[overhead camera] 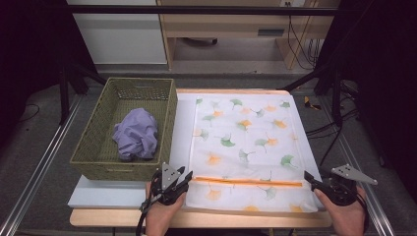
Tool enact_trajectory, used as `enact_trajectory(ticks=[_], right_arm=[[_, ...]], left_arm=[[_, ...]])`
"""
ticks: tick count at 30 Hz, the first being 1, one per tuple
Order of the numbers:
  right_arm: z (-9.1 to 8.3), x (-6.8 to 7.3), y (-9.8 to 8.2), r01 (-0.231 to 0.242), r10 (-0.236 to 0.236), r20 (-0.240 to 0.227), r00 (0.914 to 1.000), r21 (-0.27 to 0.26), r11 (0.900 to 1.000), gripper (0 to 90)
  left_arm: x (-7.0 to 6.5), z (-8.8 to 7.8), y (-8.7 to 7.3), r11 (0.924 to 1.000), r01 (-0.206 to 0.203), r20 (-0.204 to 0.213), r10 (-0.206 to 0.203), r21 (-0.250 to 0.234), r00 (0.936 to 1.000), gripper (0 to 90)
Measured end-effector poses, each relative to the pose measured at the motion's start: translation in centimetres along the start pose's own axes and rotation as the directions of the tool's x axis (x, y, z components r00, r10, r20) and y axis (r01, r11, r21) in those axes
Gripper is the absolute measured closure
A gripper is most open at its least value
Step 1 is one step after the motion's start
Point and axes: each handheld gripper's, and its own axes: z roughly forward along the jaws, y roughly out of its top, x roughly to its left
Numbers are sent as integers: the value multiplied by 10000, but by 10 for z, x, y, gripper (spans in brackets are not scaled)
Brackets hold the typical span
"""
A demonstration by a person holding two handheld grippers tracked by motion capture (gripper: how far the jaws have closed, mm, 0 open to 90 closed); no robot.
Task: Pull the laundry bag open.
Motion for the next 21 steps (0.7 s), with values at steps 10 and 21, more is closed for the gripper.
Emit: enact_trajectory(ticks=[10, 21], right_arm=[[3, 8, 7, 530, -527, 226, 9984, -103, 9985, 220], [14, 41, 17, 1673, -1672, 53, 9859, -480, 9847, 295]], left_arm=[[-8, -1, 15, 9993, -129, 180, 135, -354, 9997, 411], [-25, -5, 9, 9994, -74, 1009, 107, -339, 9948, 137]])
